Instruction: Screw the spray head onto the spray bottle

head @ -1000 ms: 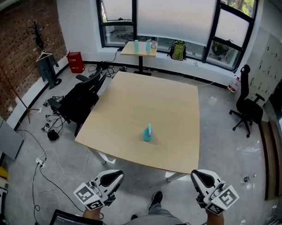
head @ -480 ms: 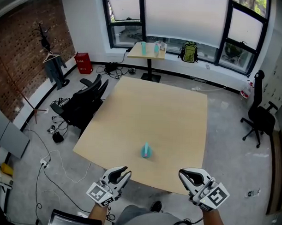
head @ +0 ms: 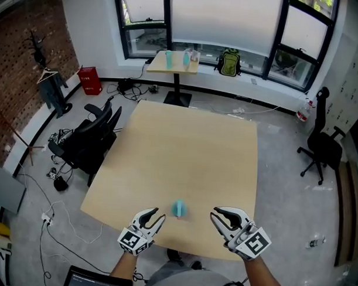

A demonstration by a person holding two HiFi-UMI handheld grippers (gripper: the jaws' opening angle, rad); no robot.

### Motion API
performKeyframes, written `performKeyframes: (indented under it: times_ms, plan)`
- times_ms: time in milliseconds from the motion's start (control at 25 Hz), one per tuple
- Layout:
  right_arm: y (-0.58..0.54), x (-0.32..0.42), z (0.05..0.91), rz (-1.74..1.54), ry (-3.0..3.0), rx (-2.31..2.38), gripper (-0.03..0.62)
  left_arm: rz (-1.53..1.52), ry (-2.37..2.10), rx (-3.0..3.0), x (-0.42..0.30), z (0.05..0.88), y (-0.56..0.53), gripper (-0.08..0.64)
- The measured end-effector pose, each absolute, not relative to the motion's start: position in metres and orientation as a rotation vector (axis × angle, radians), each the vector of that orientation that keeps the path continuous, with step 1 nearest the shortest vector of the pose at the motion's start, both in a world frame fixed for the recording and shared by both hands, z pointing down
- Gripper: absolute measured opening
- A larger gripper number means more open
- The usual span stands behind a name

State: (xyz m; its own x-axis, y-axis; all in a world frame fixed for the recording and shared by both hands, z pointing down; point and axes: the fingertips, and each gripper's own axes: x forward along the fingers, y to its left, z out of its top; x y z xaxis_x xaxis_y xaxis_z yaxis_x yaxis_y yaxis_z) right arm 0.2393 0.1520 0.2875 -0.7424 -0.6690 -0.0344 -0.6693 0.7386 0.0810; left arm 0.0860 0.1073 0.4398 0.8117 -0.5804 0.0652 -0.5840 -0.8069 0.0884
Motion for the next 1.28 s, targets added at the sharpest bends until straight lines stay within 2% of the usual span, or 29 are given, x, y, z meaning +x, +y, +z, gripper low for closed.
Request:
performKeyframes:
  times_ms: [80,160,280,480,880,920,1000,1280]
  plan:
    - [0.132,0.230,0.293,0.093,2.923,-1.140,0.104,0.131,-0.863,2.901,0.091,0.468,0.085,0.142]
    - [0.115,0.223,0.301,0.046,2.932,-1.170,0.112,0.229,-0.767,2.915,0.099,0.502,0.067,0.193]
    - [0.095,0.216,0.315,-0.009,2.955,-1.220,0.112,0.418,-0.570,2.954,0.119,0.556,0.057,0.309]
    - [0.075,0.200,0.339,-0.112,2.997,-1.263,0.112,0.608,-0.384,3.023,0.154,0.618,0.048,0.388]
    - [0.053,0.165,0.412,-0.493,3.173,-1.213,0.112,0.623,-0.243,3.111,0.206,0.646,0.043,0.410]
    - [0.052,0.162,0.422,-0.559,3.199,-1.213,0.120,0.616,-0.262,3.109,0.209,0.648,0.040,0.409]
    - [0.050,0.155,0.444,-0.742,3.248,-1.217,0.248,0.597,-0.322,3.105,0.215,0.648,0.034,0.403]
    - [0.029,0.170,0.499,-1.089,3.284,-1.557,0.253,0.629,-0.596,3.024,0.226,0.646,0.009,0.398]
